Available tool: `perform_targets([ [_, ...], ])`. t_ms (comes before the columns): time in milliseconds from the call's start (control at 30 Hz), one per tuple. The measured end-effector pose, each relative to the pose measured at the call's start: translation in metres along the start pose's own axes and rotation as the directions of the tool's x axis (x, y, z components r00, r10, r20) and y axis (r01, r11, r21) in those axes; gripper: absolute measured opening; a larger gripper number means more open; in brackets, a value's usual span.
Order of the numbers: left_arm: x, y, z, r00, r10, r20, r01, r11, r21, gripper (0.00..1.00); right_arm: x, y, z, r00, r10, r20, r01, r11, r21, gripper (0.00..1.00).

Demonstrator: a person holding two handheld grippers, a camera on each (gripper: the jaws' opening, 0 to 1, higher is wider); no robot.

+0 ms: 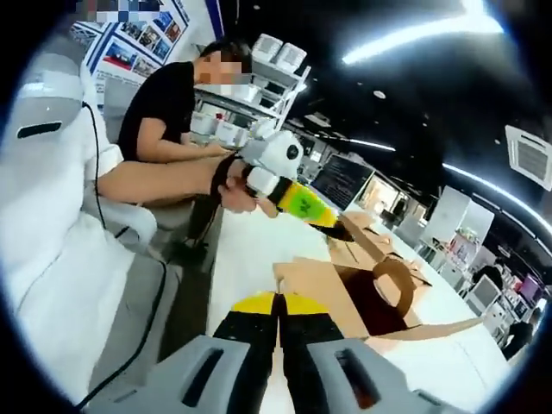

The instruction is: Pick up one paper box from the group, open the paper box, and remove the item inside

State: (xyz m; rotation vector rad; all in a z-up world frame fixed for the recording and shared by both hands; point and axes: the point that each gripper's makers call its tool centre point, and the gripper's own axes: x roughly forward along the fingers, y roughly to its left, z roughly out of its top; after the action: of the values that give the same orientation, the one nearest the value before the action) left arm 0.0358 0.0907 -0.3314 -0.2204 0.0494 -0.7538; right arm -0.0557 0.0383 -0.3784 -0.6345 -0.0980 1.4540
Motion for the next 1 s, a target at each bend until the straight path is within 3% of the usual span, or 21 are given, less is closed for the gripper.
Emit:
perform_targets([
  [67,0.011,0.008,-0.008,0.997,0.064,-0.053,-0.058,0.993,0.102,0.63,-0.001,0.002,-0.002,1.0,0.006,0.002,-0.006,1.0,-0.015,0.03],
  [133,0.018,0.014,-0.014,0.991,0.114,-0.071,-0.101,0.98,0.17,0.63,-0.004,0.003,-0.002,1.0,0.014,0.012,-0.014,0.999,-0.043,0.03],
  [267,0.025,0.008,-0.023,0.992,0.09,-0.092,-0.077,0.988,0.137,0.63,-0.008,-0.004,-0.002,1.0,0.005,0.03,-0.004,0.999,-0.053,0.03],
  [300,0.024,0.009,-0.036,0.984,0.102,-0.144,-0.082,0.986,0.143,0.62,-0.009,-0.006,-0.003,0.999,0.001,0.035,0.001,0.999,-0.045,0.03],
  [333,0.024,0.011,-0.041,0.98,0.12,-0.16,-0.093,0.981,0.168,0.62,-0.009,-0.007,-0.004,0.999,-0.001,0.038,0.002,0.999,-0.04,0.03],
  [367,0.025,0.009,-0.04,0.984,0.114,-0.135,-0.093,0.984,0.153,0.62,-0.009,-0.006,-0.005,0.999,0.001,0.038,0.001,0.999,-0.037,0.03],
  [433,0.024,0.01,-0.039,0.986,0.113,-0.125,-0.097,0.987,0.125,0.61,-0.008,0.0,-0.008,0.999,0.019,0.038,-0.019,1.0,-0.002,0.08],
  [500,0.024,0.011,-0.039,0.986,0.111,-0.122,-0.097,0.988,0.122,0.59,-0.008,0.007,-0.008,0.998,0.043,0.053,-0.046,0.997,0.064,0.21],
  [567,0.023,0.01,-0.041,0.987,0.101,-0.128,-0.089,0.991,0.1,0.58,-0.011,0.014,-0.002,0.993,0.075,0.09,-0.084,0.991,0.104,0.32],
  [633,0.022,0.01,-0.041,0.987,0.099,-0.126,-0.088,0.992,0.093,0.58,-0.016,0.012,0.005,0.991,0.068,0.113,-0.081,0.99,0.116,0.34],
  [800,0.024,0.01,-0.042,0.987,0.1,-0.127,-0.087,0.99,0.107,0.58,-0.031,-0.023,0.04,0.975,-0.041,0.22,-0.007,0.977,0.212,0.34],
  [867,0.023,0.009,-0.042,0.987,0.102,-0.127,-0.088,0.99,0.109,0.58,-0.034,-0.041,0.044,0.973,-0.102,0.205,0.054,0.972,0.228,0.33],
  [933,0.023,0.009,-0.042,0.987,0.103,-0.126,-0.09,0.99,0.109,0.58,-0.033,-0.064,0.036,0.978,-0.178,0.107,0.157,0.971,0.18,0.32],
  [1000,0.023,0.01,-0.042,0.986,0.105,-0.126,-0.092,0.99,0.108,0.58,-0.028,-0.076,0.027,0.977,-0.214,0.017,0.212,0.973,0.097,0.32],
])
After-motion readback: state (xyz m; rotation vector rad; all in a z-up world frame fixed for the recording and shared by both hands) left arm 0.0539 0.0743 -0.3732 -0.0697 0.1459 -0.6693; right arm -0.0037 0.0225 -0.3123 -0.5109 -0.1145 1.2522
